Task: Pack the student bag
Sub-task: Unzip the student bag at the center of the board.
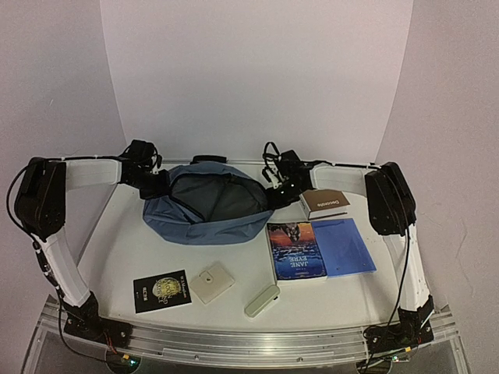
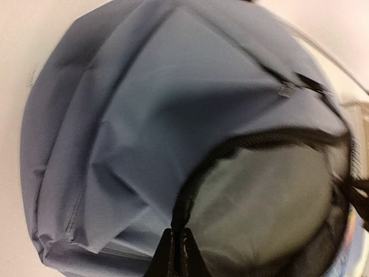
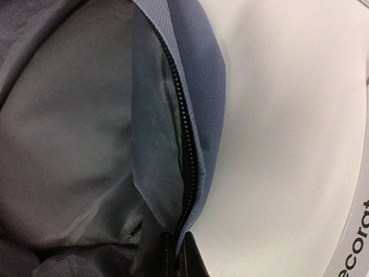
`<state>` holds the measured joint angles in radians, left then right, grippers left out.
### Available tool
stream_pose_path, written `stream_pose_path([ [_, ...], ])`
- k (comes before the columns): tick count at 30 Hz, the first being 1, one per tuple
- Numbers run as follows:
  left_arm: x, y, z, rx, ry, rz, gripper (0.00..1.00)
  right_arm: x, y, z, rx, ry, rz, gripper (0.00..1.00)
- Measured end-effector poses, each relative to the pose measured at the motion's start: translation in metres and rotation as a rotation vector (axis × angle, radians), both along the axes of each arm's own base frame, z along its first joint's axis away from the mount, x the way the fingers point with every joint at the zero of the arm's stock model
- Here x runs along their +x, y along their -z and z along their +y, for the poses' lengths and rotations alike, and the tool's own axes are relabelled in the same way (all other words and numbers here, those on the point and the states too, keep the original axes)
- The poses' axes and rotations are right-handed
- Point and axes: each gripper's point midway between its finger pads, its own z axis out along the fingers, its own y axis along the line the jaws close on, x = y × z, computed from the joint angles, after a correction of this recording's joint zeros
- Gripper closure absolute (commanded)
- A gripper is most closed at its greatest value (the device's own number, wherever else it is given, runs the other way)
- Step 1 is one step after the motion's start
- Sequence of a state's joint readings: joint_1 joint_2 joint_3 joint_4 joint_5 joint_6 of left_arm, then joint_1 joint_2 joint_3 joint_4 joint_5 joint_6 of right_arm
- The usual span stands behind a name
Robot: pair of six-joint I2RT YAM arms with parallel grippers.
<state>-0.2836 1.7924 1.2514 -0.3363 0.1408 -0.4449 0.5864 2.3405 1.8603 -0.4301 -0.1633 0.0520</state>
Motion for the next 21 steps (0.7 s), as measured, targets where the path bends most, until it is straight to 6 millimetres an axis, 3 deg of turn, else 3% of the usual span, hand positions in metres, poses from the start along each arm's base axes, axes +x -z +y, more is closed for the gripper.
stream_pose_path([
  [4, -0.017, -0.043, -0.027, -0.151, 0.128, -0.072, 1.0, 0.006, -0.004, -0.01, -0.043, -0.039, -0.037, 1.0],
  [7, -0.015, -0.055, -0.027, -0.201, 0.148, -0.098, 1.0, 0.009, -0.005, -0.014, -0.058, -0.065, -0.051, 1.0],
  [10, 0.0, -0.027, -0.004, -0.181, 0.083, -0.049, 1.0, 0.009, -0.005, -0.014, -0.062, -0.081, -0.055, 1.0],
  [14, 0.011, 0.047, 0.02, -0.12, 0.003, 0.093, 1.0, 0.011, -0.012, -0.012, -0.058, -0.088, -0.067, 0.95],
  [16, 0.012, 0.075, 0.02, -0.111, -0.005, 0.14, 1.0, 0.014, -0.017, -0.009, -0.047, -0.091, -0.077, 0.83],
  [19, 0.02, 0.076, 0.016, -0.106, 0.0, 0.132, 0.98, 0.014, -0.021, -0.006, -0.03, -0.089, -0.075, 0.57],
  [21, 0.02, 0.076, 0.015, -0.099, 0.001, 0.132, 0.8, 0.012, -0.02, -0.006, -0.016, -0.087, -0.057, 0.42],
])
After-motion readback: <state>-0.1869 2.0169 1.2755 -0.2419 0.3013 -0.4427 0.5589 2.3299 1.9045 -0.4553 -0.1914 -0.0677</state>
